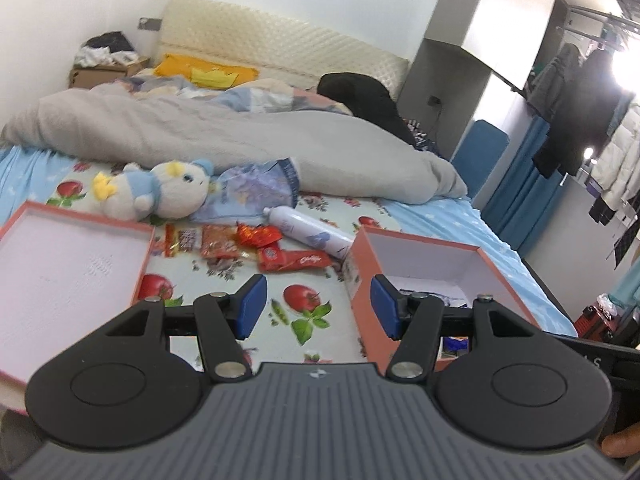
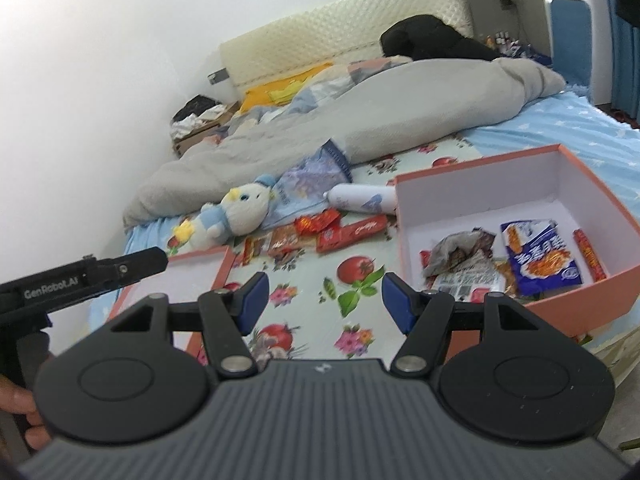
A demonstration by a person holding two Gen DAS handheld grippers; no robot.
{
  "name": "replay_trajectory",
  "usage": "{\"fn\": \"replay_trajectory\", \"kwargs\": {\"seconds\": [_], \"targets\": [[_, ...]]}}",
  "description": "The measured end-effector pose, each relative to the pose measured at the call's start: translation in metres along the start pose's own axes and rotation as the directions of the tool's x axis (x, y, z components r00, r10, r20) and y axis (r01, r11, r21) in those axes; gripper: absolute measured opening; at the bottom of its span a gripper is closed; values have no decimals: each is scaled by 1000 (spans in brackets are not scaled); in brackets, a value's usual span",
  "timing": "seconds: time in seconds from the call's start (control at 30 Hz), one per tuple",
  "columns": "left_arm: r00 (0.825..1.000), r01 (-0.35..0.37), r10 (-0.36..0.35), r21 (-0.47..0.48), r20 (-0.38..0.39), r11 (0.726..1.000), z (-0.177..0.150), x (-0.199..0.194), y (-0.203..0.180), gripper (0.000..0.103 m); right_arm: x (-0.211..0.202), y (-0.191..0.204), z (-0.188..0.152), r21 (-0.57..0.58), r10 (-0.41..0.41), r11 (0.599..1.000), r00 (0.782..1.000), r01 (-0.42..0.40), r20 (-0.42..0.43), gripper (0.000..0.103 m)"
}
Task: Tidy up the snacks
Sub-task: 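Withdraw both open grippers from the box back toward the snack pile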
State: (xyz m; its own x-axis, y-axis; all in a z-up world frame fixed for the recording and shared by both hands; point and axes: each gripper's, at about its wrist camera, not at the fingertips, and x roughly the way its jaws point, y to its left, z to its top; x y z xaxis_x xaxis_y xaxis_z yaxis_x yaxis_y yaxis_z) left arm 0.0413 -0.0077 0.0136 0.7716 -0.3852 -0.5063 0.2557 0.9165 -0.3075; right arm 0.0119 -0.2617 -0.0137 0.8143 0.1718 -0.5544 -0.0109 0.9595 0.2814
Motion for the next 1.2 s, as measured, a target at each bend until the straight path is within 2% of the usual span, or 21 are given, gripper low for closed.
{"fn": "replay_trajectory", "kwargs": {"seconds": [0.37,0.73,1.2], "targets": [[998,-54,52,-67,-36,996,-40,-4,37,63,11,22,-33,-37,46,998,998,-48,-38,65],[998,-62,59,-86,-37,994,-47,1,54,63,19,32,-39,-45,62,997,998,-63,-23,65],[992,-93,82,-105,-99,990,-56,53,72,63,57,24,-38,-38,62,997,996,-64,-65,65]]}}
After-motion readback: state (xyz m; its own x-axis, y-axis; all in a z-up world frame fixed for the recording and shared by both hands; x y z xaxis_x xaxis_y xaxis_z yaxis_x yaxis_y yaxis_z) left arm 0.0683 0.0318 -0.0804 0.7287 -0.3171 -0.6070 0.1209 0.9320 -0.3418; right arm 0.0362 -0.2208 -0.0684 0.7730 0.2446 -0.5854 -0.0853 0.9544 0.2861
